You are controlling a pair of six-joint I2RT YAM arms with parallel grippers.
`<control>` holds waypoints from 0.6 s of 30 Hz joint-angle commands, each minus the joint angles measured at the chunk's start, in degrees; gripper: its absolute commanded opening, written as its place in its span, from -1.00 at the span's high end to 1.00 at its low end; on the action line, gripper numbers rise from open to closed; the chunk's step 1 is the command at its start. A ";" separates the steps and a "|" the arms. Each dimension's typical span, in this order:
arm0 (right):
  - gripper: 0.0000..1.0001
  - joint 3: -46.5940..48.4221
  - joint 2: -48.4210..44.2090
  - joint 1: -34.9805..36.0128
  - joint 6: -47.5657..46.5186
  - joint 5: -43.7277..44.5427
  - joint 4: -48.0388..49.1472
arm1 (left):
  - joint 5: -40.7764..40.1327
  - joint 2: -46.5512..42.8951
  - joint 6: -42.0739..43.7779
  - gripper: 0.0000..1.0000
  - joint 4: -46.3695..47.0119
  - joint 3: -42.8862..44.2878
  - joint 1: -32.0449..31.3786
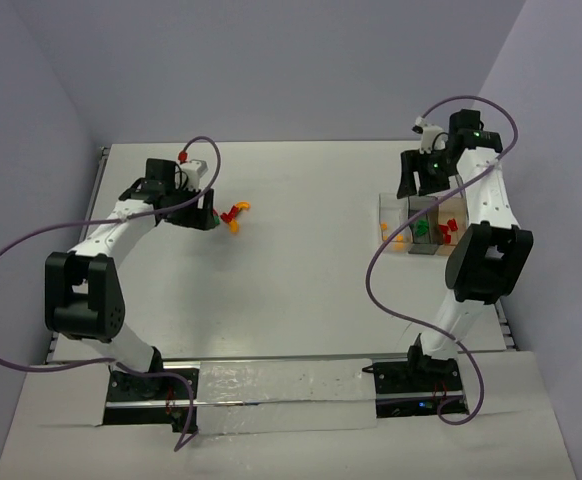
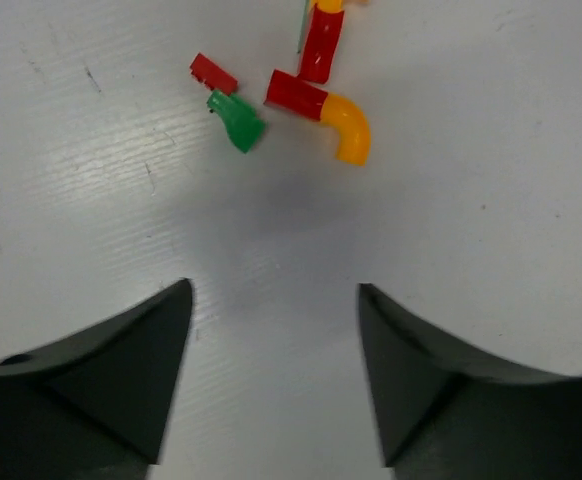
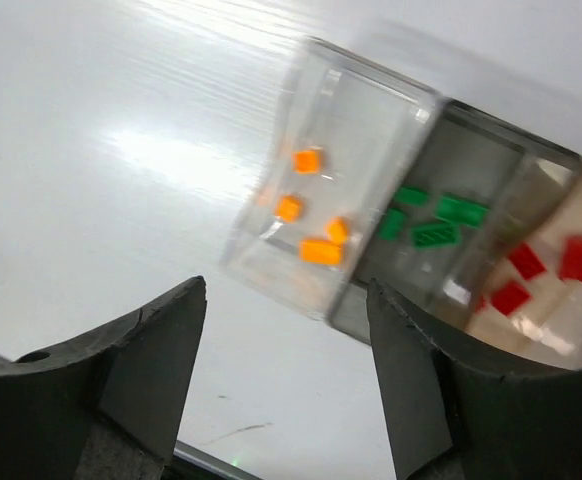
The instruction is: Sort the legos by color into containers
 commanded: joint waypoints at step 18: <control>-0.52 -4.42 -5.24 3.79 5.97 -4.22 4.41 | -17.83 20.92 -21.24 -0.09 -1.13 21.33 0.06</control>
